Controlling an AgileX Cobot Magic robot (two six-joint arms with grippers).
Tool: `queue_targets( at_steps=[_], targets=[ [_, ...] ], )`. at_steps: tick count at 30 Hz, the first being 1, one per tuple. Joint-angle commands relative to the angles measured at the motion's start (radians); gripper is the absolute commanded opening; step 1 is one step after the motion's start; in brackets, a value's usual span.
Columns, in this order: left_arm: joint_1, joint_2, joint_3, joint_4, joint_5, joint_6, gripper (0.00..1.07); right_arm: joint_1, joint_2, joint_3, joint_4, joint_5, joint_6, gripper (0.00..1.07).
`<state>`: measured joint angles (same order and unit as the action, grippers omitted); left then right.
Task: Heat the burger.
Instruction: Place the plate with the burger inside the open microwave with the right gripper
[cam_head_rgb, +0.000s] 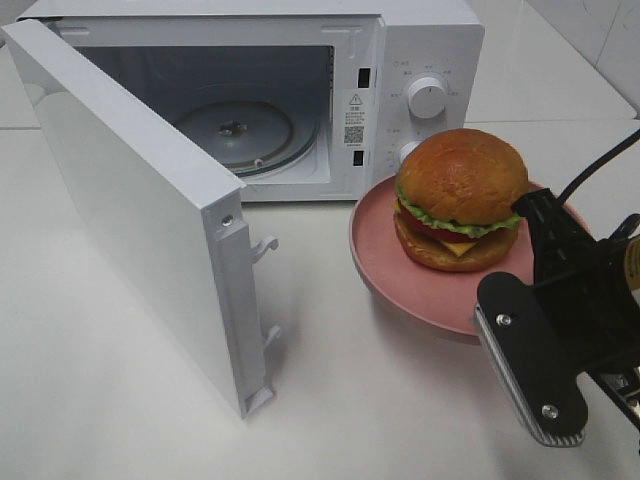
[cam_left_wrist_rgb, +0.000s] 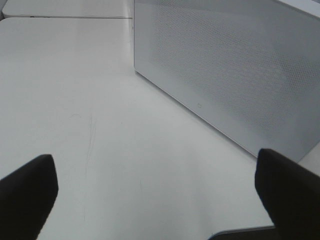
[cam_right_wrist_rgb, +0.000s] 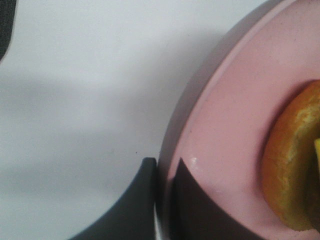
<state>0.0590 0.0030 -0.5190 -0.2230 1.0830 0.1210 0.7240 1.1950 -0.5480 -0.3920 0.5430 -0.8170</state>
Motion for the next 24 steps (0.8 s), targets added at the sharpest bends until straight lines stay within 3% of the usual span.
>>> queue_targets(
  at_steps=[1, 12, 24],
  targets=[
    [-0.003, -0.001, 0.003, -0.004, -0.012, -0.006, 1.00, -0.074, -0.008, -0.004, 0.134, -0.099, -0.267, 0.00],
    [-0.003, -0.001, 0.003, -0.004, -0.012, -0.006, 1.00, -0.194, -0.008, -0.004, 0.441, -0.104, -0.766, 0.00],
    [-0.003, -0.001, 0.003, -0.004, -0.012, -0.006, 1.00, -0.191, -0.005, -0.011, 0.444, -0.159, -0.797, 0.00]
  ],
)
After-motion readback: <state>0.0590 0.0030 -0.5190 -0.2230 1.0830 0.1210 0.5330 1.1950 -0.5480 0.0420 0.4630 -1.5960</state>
